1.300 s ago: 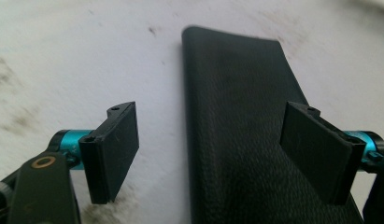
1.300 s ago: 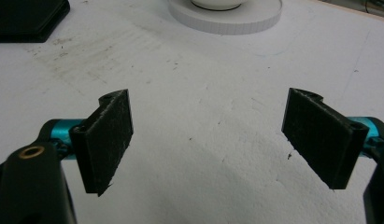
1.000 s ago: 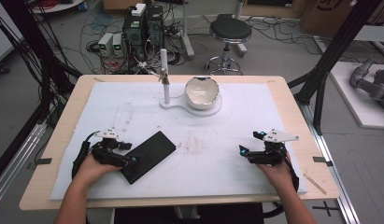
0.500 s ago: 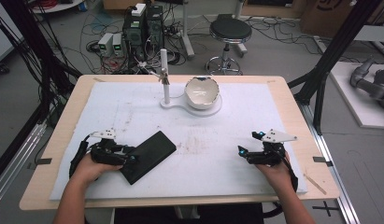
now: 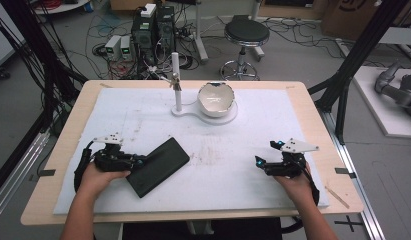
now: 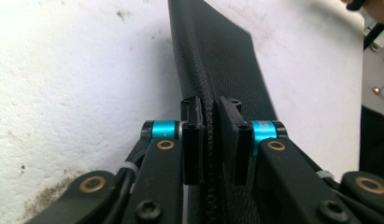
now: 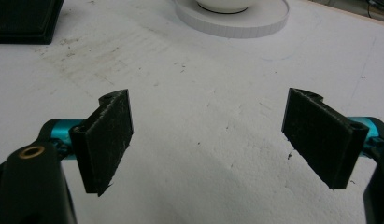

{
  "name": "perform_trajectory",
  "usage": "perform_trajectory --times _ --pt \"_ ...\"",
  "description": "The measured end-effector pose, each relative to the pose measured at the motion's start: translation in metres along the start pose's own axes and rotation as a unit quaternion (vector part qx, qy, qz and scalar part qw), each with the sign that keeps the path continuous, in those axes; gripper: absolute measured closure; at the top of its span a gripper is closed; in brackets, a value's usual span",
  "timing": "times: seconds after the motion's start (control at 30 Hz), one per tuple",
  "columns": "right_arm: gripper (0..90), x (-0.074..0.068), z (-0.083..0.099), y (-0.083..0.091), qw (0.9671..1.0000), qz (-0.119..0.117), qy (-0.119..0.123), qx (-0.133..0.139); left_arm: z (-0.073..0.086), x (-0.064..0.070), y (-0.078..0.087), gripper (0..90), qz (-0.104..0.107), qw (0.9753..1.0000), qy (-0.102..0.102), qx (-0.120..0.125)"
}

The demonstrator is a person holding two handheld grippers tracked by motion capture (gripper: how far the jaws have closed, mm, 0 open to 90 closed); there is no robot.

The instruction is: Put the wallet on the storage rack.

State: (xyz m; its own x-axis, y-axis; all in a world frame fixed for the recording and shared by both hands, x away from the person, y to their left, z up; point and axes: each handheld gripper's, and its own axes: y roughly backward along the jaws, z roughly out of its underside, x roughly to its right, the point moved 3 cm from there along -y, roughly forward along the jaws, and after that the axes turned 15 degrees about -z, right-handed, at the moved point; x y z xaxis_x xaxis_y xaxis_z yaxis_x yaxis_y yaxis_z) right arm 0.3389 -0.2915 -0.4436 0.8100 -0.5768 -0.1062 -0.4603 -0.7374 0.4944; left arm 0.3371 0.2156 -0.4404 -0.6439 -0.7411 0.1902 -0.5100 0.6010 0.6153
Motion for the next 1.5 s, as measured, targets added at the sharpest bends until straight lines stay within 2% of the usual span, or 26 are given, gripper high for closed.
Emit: perform_trajectory --times 0.23,0.37,0.47,0.5,0.73,0.77,0.87,0.9,0.93,0.97,1.0,1.03,1.07,1.13,1.23,1.3,1.4,1.5 --pt "16.7 0.0 -0.001 0.001 1.0 -0.002 0.003 0.004 -0.013 0.01 0.009 81.3 -0.007 0.9991 -0.024 0.033" --pt "16.7 0.0 0.0 0.001 1.0 -0.002 0.002 0.002 -0.02 0.017 0.014 81.5 -0.014 0.9977 -0.034 0.056" --pt "16.7 -0.002 -0.001 0.0 1.0 -0.004 0.005 0.0 -0.027 0.025 0.017 81.5 -0.023 0.9951 -0.051 0.081" --pt "16.7 -0.002 -0.001 0.0 1.0 -0.004 0.005 0.0 -0.027 0.025 0.017 81.5 -0.023 0.9951 -0.051 0.081" --pt "16.7 -0.004 -0.003 0.0 0.9999 -0.009 0.009 0.007 -0.037 0.046 0.015 81.5 0.003 0.991 -0.082 0.105" --pt "16.7 -0.005 -0.005 0.0 0.9999 -0.012 0.01 0.008 -0.039 0.049 0.014 81.5 0.009 0.9904 -0.086 0.108" --pt "16.7 -0.013 -0.012 -0.001 0.9991 -0.034 0.016 0.021 -0.044 0.067 0.007 81.5 0.036 0.9865 -0.111 0.115" --pt "16.7 -0.013 -0.012 -0.001 0.9991 -0.034 0.016 0.021 -0.044 0.067 0.007 81.5 0.036 0.9865 -0.111 0.115" --pt "16.7 -0.019 -0.016 -0.003 0.9978 -0.055 0.022 0.032 -0.046 0.073 0.005 81.4 0.043 0.9855 -0.116 0.116" --pt "16.7 -0.019 -0.016 -0.003 0.9978 -0.055 0.022 0.032 -0.047 0.078 0.002 81.4 0.051 0.9841 -0.123 0.117" --pt "16.7 -0.025 -0.02 -0.005 0.996 -0.072 0.033 0.04 -0.05 0.089 -0.001 81.5 0.063 0.9811 -0.136 0.122" --pt "16.7 -0.029 -0.022 -0.006 0.9952 -0.082 0.033 0.042 -0.051 0.094 -0.003 81.5 0.07 0.9798 -0.14 0.124" --pt "16.7 -0.029 -0.022 -0.006 0.9952 -0.082 0.033 0.042 -0.051 0.094 -0.003 81.5 0.07 0.9798 -0.14 0.124" --pt "16.7 -0.035 -0.025 -0.008 0.9931 -0.1 0.04 0.046 -0.054 0.104 -0.006 81.5 0.087 0.9772 -0.146 0.128" --pt "16.8 -0.044 -0.03 -0.012 0.9892 -0.135 0.038 0.041 -0.056 0.116 -0.01 81.6 0.105 0.9735 -0.158 0.128" --pt "16.8 -0.05 -0.033 -0.014 0.9853 -0.164 0.034 0.036 -0.056 0.121 -0.012 81.6 0.11 0.9716 -0.168 0.125" --pt "17.3 -0.058 -0.037 -0.017 0.9775 -0.205 0.032 0.035 -0.057 0.128 -0.015 81.6 0.121 0.9686 -0.177 0.125" --pt "17.5 -0.064 -0.039 -0.022 0.9705 -0.236 0.034 0.035 -0.058 0.134 -0.016 81.6 0.136 0.9652 -0.182 0.13"
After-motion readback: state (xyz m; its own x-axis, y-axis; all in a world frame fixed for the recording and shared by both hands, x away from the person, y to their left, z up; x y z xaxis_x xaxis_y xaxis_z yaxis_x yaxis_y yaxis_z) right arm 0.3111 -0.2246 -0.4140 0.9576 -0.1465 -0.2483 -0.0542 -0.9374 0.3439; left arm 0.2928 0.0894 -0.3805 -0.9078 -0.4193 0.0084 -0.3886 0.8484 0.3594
